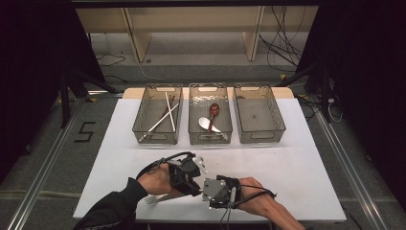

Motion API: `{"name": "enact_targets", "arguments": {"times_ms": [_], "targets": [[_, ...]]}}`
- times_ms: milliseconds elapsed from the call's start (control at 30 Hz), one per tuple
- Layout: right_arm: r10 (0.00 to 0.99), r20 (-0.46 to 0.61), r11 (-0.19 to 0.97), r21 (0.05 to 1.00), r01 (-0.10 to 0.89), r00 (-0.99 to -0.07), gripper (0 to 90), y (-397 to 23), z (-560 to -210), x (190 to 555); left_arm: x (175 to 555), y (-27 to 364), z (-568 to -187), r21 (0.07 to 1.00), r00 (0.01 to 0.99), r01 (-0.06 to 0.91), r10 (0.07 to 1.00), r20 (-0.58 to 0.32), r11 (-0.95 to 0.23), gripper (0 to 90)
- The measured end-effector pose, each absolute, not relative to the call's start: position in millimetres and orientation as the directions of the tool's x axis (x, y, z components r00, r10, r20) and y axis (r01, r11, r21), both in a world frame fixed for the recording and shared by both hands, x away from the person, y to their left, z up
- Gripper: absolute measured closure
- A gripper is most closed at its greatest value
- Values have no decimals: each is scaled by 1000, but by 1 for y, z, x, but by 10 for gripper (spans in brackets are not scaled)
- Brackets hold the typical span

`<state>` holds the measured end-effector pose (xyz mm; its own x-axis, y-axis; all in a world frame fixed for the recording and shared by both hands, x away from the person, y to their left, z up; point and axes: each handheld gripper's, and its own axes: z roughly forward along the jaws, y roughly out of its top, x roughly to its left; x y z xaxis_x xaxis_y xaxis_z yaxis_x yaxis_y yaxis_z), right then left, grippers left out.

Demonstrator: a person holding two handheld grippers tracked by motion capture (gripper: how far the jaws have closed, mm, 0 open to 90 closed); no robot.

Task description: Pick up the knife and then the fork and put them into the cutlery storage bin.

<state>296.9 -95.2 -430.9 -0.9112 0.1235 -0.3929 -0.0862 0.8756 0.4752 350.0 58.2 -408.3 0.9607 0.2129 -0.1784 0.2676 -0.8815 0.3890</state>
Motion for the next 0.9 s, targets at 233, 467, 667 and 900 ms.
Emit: {"name": "enact_targets", "arguments": {"times_ms": [233,467,667,900], "targets": [[61,-414,880,451,-147,-908,750,-95,-432,295,351,57,-410,367,964,246,186,-189,-897,794],[11,-409,886,427,-181,-913,801,-96,-434,289,350,58,-409,376,960,245,170,-221,-894,792],[-33,-405,883,416,-217,-914,818,-97,-434,288,350,58,-411,382,951,265,174,-255,-886,789],[-12,-413,877,433,-208,-911,827,-99,-431,289,352,62,-407,413,951,274,180,-253,-868,770]]}}
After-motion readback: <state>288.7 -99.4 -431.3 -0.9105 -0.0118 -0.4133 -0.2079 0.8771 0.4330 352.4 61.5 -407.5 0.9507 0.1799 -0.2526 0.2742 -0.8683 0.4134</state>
